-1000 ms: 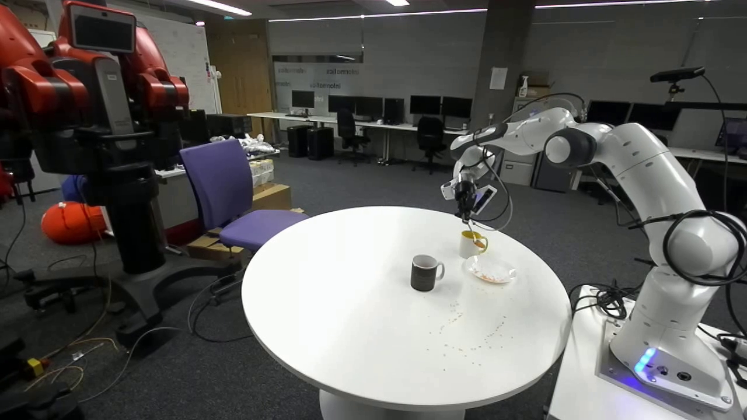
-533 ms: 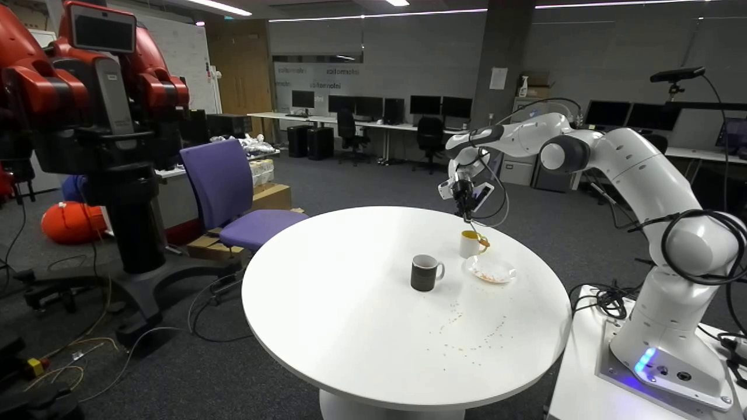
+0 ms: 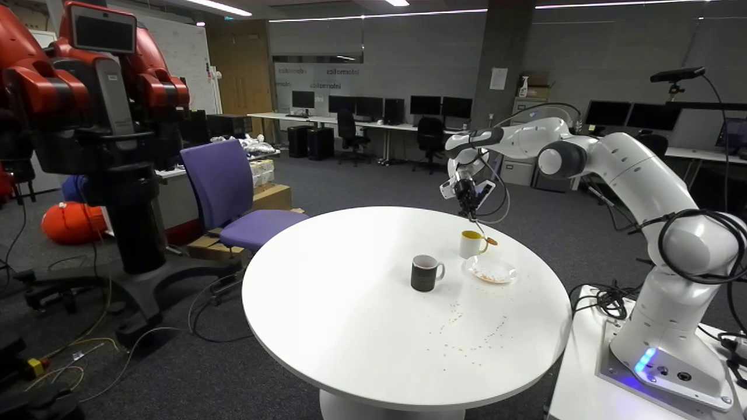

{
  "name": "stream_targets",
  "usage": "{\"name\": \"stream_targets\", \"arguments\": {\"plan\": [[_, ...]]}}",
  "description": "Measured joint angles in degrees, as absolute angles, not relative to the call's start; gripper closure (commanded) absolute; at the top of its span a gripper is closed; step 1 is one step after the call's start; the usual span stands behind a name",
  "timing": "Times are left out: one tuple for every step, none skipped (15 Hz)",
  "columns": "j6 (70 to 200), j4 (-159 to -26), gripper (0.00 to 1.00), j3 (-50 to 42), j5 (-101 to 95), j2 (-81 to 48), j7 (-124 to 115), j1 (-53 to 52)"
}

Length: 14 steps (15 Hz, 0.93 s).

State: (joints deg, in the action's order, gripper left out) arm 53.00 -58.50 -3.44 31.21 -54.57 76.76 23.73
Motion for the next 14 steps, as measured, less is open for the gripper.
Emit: {"name": "stream_targets", "arguments": {"plan": [[52.59,-57.76,0.99,-3.15,30.7,-54.99,76.76,24.08],[52.3,-57.17,0.99,-2.92,30.11,-55.32,76.76,24.37],[52.0,-56.56,0.99,-2.65,29.56,-55.67,76.76,24.7],[51.68,-55.81,0.99,-2.44,29.12,-56.08,76.76,24.96],[51.42,-55.1,0.99,-2.32,28.75,-56.56,76.76,25.17],[51.28,-54.54,0.99,-2.16,28.41,-56.95,76.76,25.39],[51.11,-53.87,0.99,-1.99,28.03,-57.37,76.76,25.6],[50.86,-53.15,0.99,-1.9,27.71,-57.85,76.76,25.74],[50.51,-52.48,0.99,-1.84,27.39,-58.33,76.76,25.85],[50.08,-51.83,0.99,-1.79,27.11,-58.75,76.76,25.96],[49.51,-50.97,0.99,-1.69,26.79,-59.28,76.76,26.11],[49.04,-50.24,0.99,-1.6,26.47,-59.77,76.76,26.27],[48.58,-49.52,0.99,-1.55,26.09,-60.21,76.76,26.44],[48.03,-48.67,0.99,-1.49,25.66,-60.7,76.76,26.63]]}}
